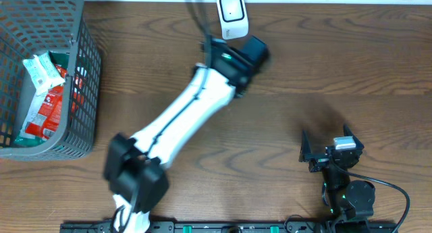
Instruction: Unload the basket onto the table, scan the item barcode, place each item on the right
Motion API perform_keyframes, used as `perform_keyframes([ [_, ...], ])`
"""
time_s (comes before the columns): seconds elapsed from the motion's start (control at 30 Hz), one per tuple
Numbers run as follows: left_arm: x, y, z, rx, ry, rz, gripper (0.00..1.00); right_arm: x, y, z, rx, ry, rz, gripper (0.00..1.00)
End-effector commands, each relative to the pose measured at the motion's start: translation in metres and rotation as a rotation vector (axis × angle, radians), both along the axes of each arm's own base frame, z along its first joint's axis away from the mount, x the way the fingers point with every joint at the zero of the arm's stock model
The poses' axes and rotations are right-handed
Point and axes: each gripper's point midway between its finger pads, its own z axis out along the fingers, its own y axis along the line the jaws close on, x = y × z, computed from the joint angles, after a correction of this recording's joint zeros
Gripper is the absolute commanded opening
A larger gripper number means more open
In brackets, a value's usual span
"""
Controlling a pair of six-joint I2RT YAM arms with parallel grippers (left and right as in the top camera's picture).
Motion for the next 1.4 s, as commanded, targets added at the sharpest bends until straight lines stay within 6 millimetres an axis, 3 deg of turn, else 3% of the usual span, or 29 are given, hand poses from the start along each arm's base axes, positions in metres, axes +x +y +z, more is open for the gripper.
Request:
perform_keyframes([
  [0.0,0.002,-0.030,-0.029,0.046,-0.003,-0.056,0.07,0.000,-0.001,0.000,-0.006,0.000,-0.007,0.99],
  [0.23,0.002,-0.075,-0.083,0.087,0.020,-0.152,0.07,0.000,-0.001,0.000,-0.006,0.000,-0.007,0.99],
  [0.53,-0.009,-0.100,-0.123,0.162,0.027,-0.217,0.07,0.000,-0.001,0.000,-0.006,0.000,-0.007,0.99],
  [1.37,-0.032,-0.121,-0.142,0.083,0.127,-0.256,0.09,0.000,-0.001,0.000,-0.006,0.000,-0.007,0.99],
])
